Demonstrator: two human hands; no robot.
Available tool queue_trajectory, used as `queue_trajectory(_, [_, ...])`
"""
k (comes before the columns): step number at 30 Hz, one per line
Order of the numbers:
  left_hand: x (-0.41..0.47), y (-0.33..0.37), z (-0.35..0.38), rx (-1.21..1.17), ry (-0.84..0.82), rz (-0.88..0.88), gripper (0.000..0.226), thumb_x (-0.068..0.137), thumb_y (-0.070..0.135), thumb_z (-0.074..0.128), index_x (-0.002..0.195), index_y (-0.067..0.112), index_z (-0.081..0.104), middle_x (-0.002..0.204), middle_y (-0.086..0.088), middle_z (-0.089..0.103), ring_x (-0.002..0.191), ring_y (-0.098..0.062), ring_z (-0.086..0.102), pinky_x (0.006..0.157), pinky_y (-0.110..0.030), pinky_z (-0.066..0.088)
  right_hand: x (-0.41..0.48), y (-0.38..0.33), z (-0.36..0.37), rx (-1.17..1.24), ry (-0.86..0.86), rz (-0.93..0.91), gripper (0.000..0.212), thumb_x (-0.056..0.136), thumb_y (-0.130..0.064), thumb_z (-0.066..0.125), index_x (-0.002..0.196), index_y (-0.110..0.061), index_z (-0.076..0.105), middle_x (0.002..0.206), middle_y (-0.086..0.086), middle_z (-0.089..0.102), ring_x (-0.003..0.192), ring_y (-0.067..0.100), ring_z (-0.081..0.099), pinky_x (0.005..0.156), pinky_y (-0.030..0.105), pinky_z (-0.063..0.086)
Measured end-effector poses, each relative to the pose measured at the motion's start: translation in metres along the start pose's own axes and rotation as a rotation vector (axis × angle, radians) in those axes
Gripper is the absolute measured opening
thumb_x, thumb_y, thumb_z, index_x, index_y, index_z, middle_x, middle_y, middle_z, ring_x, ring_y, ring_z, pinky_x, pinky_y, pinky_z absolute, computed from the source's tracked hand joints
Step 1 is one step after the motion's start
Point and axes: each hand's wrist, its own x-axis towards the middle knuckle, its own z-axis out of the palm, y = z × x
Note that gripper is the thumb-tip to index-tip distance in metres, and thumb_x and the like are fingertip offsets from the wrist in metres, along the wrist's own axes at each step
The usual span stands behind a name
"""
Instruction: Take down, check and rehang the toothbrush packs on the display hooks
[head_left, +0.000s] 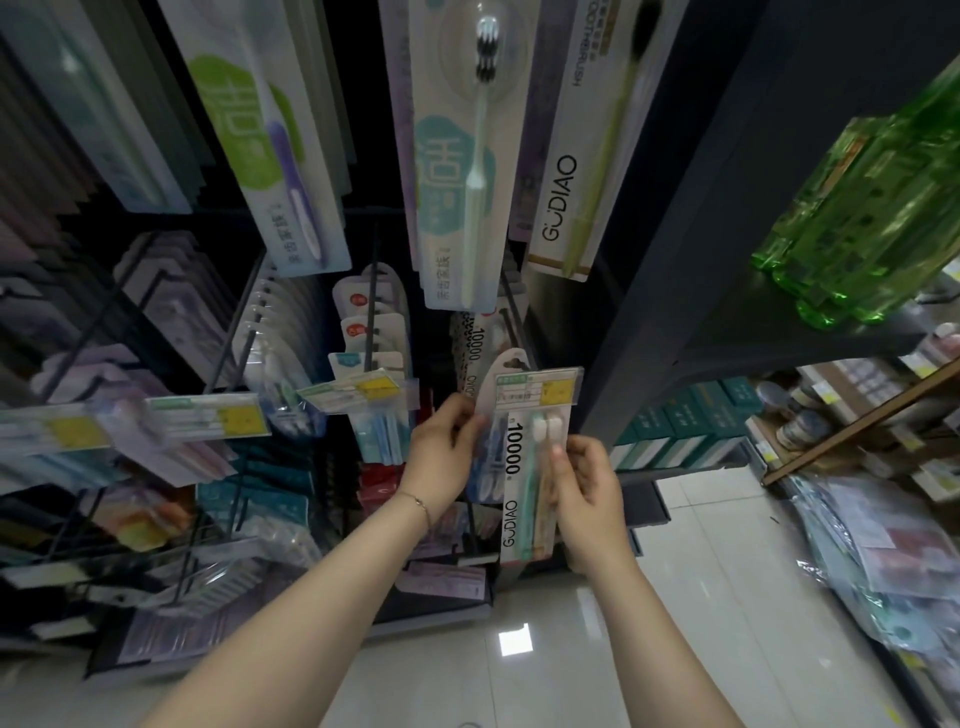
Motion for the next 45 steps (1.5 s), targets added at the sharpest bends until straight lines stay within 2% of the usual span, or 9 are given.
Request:
queue_trajectory(4, [-0.009, 0.004, -0.005, 0.060, -0.021, 0.062, 0.011, 0.098, 0.022, 0.051, 0.090, 0.015, 0.054, 0.079, -0.005, 0.063, 0.076, -0.018, 0.062, 0.070, -0.031, 0.051, -0.003, 0.002, -0.003, -0.007, 0.008, 0.006, 0.015, 0.093, -0.039, 0.052, 0.101, -0.026, 0.055, 0.095, -0.002, 0.067, 0.085, 0.008, 0.065, 0.071, 0.029, 0.053])
queue_trajectory(10, [-0.018, 0.008, -0.010, 0.109, -0.012, 0.129, 0.010, 0.098, 0.020, 0.052, 0.090, 0.014, 0.054, 0.070, 0.002, 0.058, 0.062, -0.004, 0.052, 0.056, -0.010, 0.038, -0.007, 0.001, -0.008, 0.029, 0.052, -0.011, 0.025, 0.085, -0.049, 0.050, 0.097, -0.028, 0.055, 0.082, -0.004, 0.062, 0.072, 0.008, 0.057, 0.064, 0.026, 0.044])
queue_trajectory(16, [-0.028, 0.014, -0.007, 0.040, -0.040, 0.092, 0.013, 0.098, 0.017, 0.051, 0.086, 0.013, 0.052, 0.072, 0.002, 0.056, 0.064, -0.005, 0.051, 0.061, -0.013, 0.041, -0.010, 0.007, -0.019, 0.034, 0.095, -0.010, 0.005, 0.096, -0.032, 0.053, 0.096, -0.028, 0.055, 0.078, -0.007, 0.058, 0.069, 0.005, 0.054, 0.064, 0.022, 0.042])
queue_trajectory(22, [-0.037, 0.005, 0.000, 0.039, -0.113, 0.044, 0.011, 0.099, 0.018, 0.050, 0.090, 0.012, 0.054, 0.077, -0.005, 0.059, 0.065, -0.010, 0.052, 0.062, -0.020, 0.043, -0.012, 0.005, -0.024, 0.032, 0.103, 0.001, 0.006, 0.098, -0.024, 0.050, 0.095, -0.027, 0.054, 0.083, -0.004, 0.062, 0.074, 0.006, 0.058, 0.064, 0.017, 0.045])
queue_trajectory(24, [-0.039, -0.005, -0.005, 0.057, -0.096, 0.022, 0.011, 0.098, 0.018, 0.051, 0.089, 0.013, 0.055, 0.077, -0.010, 0.059, 0.065, -0.013, 0.052, 0.062, -0.023, 0.042, -0.011, 0.004, -0.022, -0.001, 0.062, 0.003, 0.005, 0.097, -0.025, 0.052, 0.095, -0.029, 0.054, 0.085, -0.005, 0.063, 0.076, 0.006, 0.059, 0.066, 0.022, 0.046])
queue_trajectory(30, [-0.050, -0.033, -0.028, 0.093, -0.047, -0.068, 0.014, 0.098, 0.019, 0.052, 0.084, 0.020, 0.054, 0.071, 0.004, 0.058, 0.063, -0.007, 0.052, 0.061, -0.019, 0.043, 0.000, -0.003, -0.005, -0.111, -0.012, -0.020, 0.008, 0.096, -0.038, 0.051, 0.099, -0.031, 0.053, 0.096, -0.005, 0.064, 0.092, 0.011, 0.062, 0.081, 0.035, 0.054])
queue_trajectory(36, [-0.060, -0.048, -0.047, 0.059, -0.015, -0.117, 0.012, 0.097, 0.019, 0.053, 0.087, 0.015, 0.057, 0.078, -0.007, 0.061, 0.067, -0.013, 0.055, 0.065, -0.035, 0.050, 0.011, -0.011, 0.011, -0.104, -0.035, -0.011, 0.021, 0.097, -0.041, 0.046, 0.110, -0.025, 0.051, 0.101, -0.012, 0.065, 0.097, 0.003, 0.061, 0.087, 0.038, 0.052])
queue_trajectory(42, [-0.069, -0.062, -0.063, 0.015, 0.030, -0.154, 0.011, 0.097, 0.019, 0.053, 0.087, 0.020, 0.059, 0.077, -0.002, 0.062, 0.064, -0.010, 0.056, 0.062, -0.028, 0.049, 0.013, -0.013, 0.022, -0.094, -0.010, -0.035, 0.015, 0.099, -0.036, 0.045, 0.111, -0.028, 0.050, 0.101, -0.019, 0.062, 0.099, -0.003, 0.058, 0.091, 0.038, 0.050])
queue_trajectory(45, [-0.072, -0.064, -0.069, -0.007, 0.052, -0.179, 0.013, 0.097, 0.017, 0.054, 0.086, 0.022, 0.059, 0.075, 0.001, 0.062, 0.065, -0.009, 0.057, 0.061, -0.023, 0.049, 0.014, -0.008, 0.025, -0.068, 0.028, -0.043, 0.011, 0.099, -0.035, 0.046, 0.108, -0.031, 0.051, 0.104, -0.014, 0.064, 0.101, 0.005, 0.060, 0.092, 0.042, 0.051])
